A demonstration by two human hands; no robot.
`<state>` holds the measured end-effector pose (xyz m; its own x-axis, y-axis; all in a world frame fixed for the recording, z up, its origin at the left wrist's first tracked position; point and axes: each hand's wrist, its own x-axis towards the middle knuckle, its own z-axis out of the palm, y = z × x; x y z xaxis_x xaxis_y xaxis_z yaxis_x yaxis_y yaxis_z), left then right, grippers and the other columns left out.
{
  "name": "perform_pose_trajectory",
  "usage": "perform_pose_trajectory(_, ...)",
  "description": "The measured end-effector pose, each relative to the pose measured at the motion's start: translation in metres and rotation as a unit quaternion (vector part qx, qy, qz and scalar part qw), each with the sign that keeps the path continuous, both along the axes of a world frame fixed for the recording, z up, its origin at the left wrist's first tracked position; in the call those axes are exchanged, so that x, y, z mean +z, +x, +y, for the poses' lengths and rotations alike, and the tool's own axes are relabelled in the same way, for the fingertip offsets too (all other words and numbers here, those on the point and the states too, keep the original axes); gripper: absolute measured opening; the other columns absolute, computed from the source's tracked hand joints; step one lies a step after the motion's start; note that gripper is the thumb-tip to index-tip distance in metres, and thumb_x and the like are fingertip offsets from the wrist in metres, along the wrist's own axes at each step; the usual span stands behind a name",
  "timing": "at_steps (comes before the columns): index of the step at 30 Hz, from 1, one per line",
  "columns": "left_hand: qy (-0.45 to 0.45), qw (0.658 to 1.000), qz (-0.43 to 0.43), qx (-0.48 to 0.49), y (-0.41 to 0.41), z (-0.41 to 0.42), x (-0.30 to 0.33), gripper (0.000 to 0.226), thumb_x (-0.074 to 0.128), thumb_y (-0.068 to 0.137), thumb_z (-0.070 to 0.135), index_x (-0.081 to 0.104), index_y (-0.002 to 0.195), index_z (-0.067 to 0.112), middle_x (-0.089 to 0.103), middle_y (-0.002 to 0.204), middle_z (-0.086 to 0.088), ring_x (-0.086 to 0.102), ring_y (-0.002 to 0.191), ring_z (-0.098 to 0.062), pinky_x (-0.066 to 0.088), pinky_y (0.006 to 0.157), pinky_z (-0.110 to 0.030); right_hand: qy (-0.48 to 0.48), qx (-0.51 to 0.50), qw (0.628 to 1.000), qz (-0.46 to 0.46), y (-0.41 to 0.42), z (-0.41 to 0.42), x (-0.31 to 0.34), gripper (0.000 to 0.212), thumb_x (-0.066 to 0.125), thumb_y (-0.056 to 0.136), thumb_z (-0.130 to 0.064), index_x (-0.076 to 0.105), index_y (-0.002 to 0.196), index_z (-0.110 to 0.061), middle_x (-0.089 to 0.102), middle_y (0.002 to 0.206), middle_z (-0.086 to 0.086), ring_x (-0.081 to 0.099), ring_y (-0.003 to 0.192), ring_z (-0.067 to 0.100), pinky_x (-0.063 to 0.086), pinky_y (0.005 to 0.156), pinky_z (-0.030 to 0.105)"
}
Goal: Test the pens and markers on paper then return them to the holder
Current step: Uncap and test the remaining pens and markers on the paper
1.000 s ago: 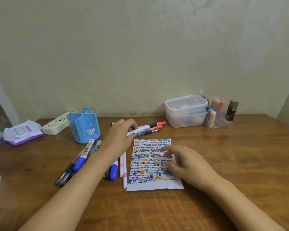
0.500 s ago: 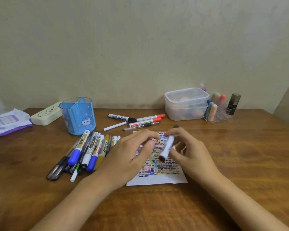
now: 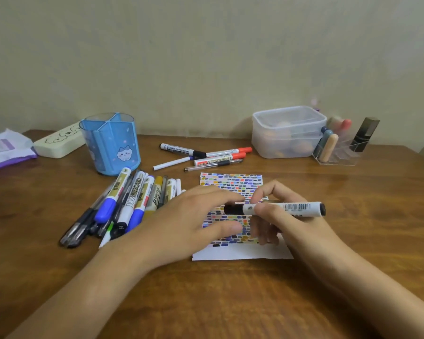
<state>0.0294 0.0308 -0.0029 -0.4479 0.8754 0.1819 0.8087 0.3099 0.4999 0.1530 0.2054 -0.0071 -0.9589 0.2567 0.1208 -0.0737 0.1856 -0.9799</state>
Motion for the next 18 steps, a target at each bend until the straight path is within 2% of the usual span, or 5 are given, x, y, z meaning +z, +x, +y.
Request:
perform_pose_trajectory(6, 0.071, 0.997, 0.005, -0.019, 0.023, 0.011, -0.006, 0.021, 0.045, 0.099, 0.046, 0.057, 0.104, 0.029, 0.053, 0.097, 0.011, 0.052, 0.097, -0.008, 0.045, 0.080, -0.034, 0.015, -0.012, 1.000, 0.009, -0.001, -0.012, -0.001, 0.035, 0.061, 0.096, -0.047, 0.056, 0.084, -0.014, 0.060, 0.063, 0.007, 0.055, 0.059, 0.017, 0.044, 0.058, 0.028)
perform_pose_trajectory(9, 0.050, 0.998, 0.018, -0.031, 0.022, 0.011, -0.007, 0.020, 0.038, 0.102, 0.042, 0.053, 0.104, 0.028, 0.052, 0.098, 0.012, 0.052, 0.095, -0.009, 0.047, 0.080, -0.037, 0.037, -0.011, 0.999, 0.017, 0.001, -0.011, -0.002, 0.045, 0.059, 0.094, -0.040, 0.054, 0.080, 0.003, 0.056, 0.061, 0.007, 0.051, 0.057, 0.012, 0.043, 0.057, 0.019)
perform_pose_trajectory(13, 0.037, 0.998, 0.001, -0.047, 0.020, 0.009, -0.007, 0.012, 0.041, 0.104, 0.041, 0.050, 0.100, 0.033, 0.060, 0.096, 0.012, 0.057, 0.091, -0.011, 0.049, 0.076, -0.041, 0.048, 0.013, 0.999, -0.001, 0.001, -0.010, -0.002, 0.046, 0.062, 0.096, -0.042, 0.058, 0.077, 0.000, 0.061, 0.063, 0.006, 0.056, 0.058, 0.012, 0.043, 0.059, 0.024)
perform_pose_trajectory(15, 0.037, 0.998, -0.008, -0.055, 0.019, 0.008, -0.004, 0.014, 0.043, 0.103, 0.046, 0.051, 0.096, 0.036, 0.063, 0.089, 0.013, 0.058, 0.085, -0.009, 0.048, 0.072, -0.038, 0.045, 0.017, 0.999, -0.007, -0.001, -0.008, -0.002, 0.042, 0.062, 0.095, -0.041, 0.058, 0.073, -0.005, 0.063, 0.062, 0.007, 0.057, 0.058, 0.015, 0.044, 0.058, 0.027)
perform_pose_trajectory(18, 0.033, 0.998, -0.001, -0.059, 0.018, 0.006, 0.004, 0.017, 0.044, 0.096, 0.056, 0.052, 0.092, 0.043, 0.059, 0.073, 0.025, 0.055, 0.071, 0.001, 0.035, 0.058, -0.018, 0.050, 0.019, 0.999, 0.001, -0.004, -0.005, -0.003, 0.033, 0.059, 0.086, -0.049, 0.060, 0.067, -0.021, 0.067, 0.065, 0.010, 0.062, 0.059, 0.020, 0.048, 0.056, 0.028)
